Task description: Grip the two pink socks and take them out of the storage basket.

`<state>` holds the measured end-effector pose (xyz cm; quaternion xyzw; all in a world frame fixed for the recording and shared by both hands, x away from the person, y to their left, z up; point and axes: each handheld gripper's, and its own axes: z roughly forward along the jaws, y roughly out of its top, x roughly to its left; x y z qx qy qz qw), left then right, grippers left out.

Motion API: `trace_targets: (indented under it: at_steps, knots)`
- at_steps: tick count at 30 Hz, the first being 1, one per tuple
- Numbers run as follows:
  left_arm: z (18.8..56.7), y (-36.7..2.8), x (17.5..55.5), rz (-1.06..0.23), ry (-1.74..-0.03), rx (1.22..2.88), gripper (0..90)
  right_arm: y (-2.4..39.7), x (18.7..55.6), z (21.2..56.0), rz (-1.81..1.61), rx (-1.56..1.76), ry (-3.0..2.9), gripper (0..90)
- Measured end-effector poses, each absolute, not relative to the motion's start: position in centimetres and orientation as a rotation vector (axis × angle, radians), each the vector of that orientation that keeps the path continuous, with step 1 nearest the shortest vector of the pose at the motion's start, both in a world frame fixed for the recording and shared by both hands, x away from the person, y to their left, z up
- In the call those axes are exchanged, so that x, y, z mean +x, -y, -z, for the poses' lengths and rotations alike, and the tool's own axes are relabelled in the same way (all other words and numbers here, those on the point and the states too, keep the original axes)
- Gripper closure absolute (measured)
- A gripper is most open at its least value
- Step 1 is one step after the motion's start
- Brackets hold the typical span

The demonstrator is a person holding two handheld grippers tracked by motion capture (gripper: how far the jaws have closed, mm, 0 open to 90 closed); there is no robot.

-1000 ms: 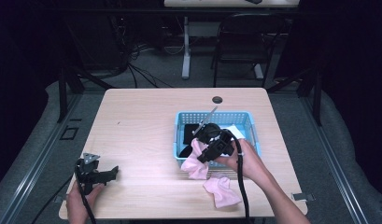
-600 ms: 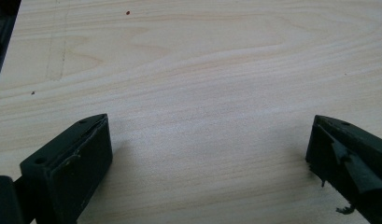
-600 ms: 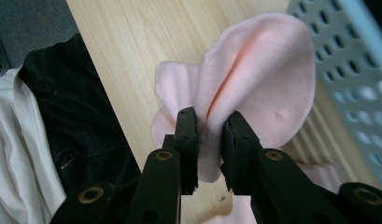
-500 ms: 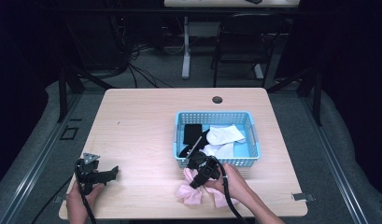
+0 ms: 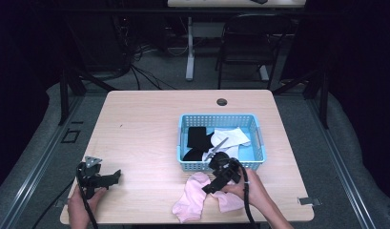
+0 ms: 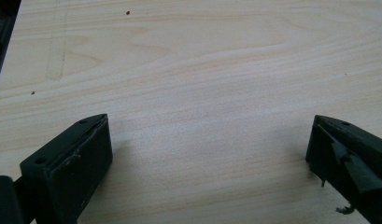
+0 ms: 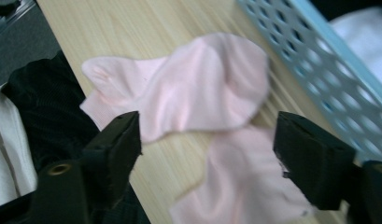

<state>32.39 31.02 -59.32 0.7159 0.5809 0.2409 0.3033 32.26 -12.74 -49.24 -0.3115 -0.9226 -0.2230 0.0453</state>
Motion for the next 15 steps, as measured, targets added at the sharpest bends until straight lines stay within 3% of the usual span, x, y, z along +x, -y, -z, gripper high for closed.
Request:
trace_targets:
  at_steps: [8,15]
  knots:
    - [59.3,-31.0,32.4,-0.638,-1.541,1.898,0.5,19.5,30.4,48.9,0.765,-1.169,2.806,9.9]
    - [59.3,-31.0,32.4,-0.639,-1.54,1.898,0.5,25.5,28.6,51.0,0.8,-1.412,2.753,4.7]
